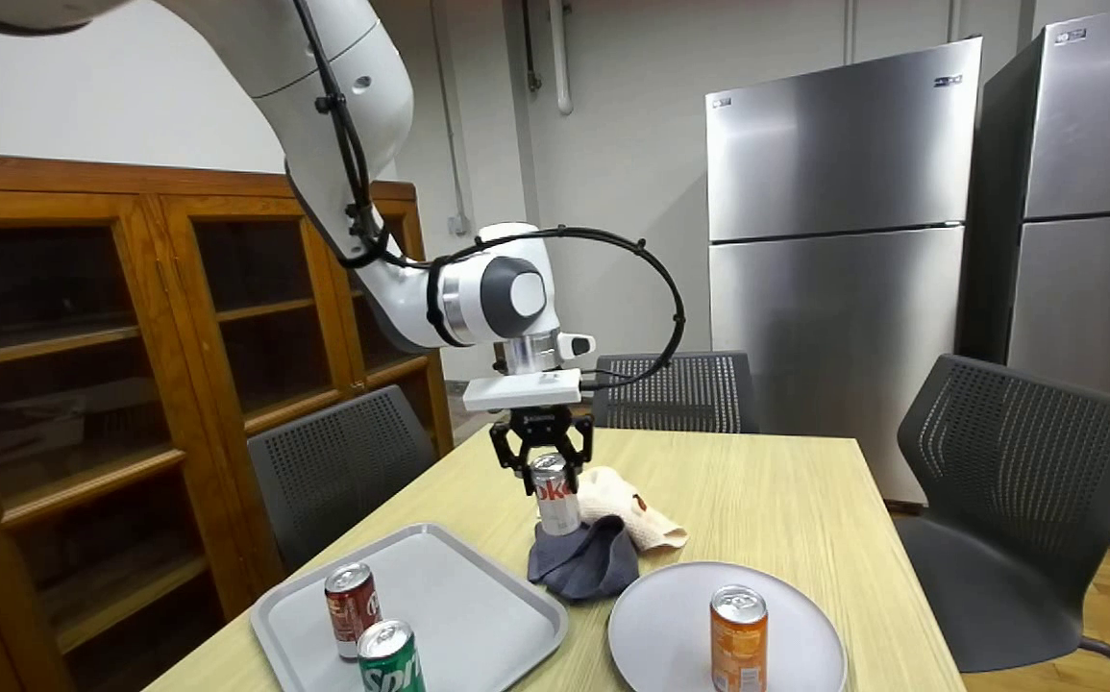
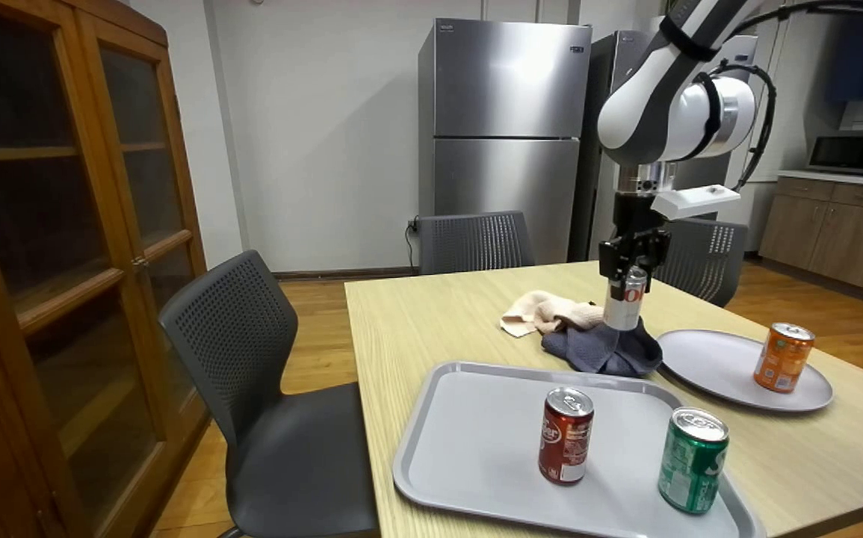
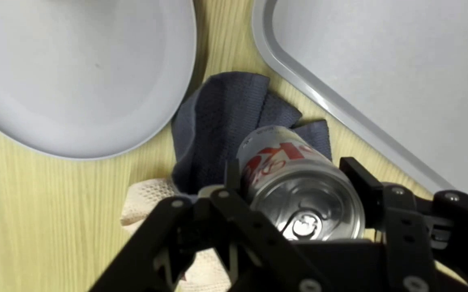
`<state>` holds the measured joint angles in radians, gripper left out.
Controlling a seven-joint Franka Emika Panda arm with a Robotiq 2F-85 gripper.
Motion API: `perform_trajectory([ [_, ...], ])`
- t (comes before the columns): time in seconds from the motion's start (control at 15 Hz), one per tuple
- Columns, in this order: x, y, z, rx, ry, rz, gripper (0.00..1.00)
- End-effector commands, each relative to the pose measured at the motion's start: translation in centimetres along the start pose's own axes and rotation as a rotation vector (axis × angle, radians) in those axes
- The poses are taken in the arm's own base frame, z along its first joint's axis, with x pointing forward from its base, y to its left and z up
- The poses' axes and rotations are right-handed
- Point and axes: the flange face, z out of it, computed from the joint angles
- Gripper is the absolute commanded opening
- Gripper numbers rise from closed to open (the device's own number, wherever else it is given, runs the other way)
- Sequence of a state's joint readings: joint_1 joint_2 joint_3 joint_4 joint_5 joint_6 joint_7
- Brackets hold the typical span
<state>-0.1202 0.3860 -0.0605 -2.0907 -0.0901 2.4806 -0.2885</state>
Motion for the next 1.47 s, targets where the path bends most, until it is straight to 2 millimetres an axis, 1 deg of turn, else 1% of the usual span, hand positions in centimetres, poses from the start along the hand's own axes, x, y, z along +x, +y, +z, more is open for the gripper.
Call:
perform_trajectory([
  [0.0, -1.9, 2.9, -1.0, 0.006, -0.024, 0.113, 0.38],
  [0.2, -3.2, 5.9, -0.2, 0.007, -0.038, 0.204, 0.38],
  [0.4, -4.3, 8.2, 0.6, 0.004, -0.049, 0.283, 0.38],
  [0.6, -5.1, 10.4, 1.8, -0.002, -0.071, 0.361, 0.38],
  [0.87, -5.8, 12.4, 3.4, -0.001, -0.094, 0.427, 0.38],
  [1.13, -5.7, 13.7, 4.8, 0.011, -0.103, 0.462, 0.38],
  [1.4, -5.2, 15.2, 4.6, 0.001, -0.083, 0.481, 0.38],
])
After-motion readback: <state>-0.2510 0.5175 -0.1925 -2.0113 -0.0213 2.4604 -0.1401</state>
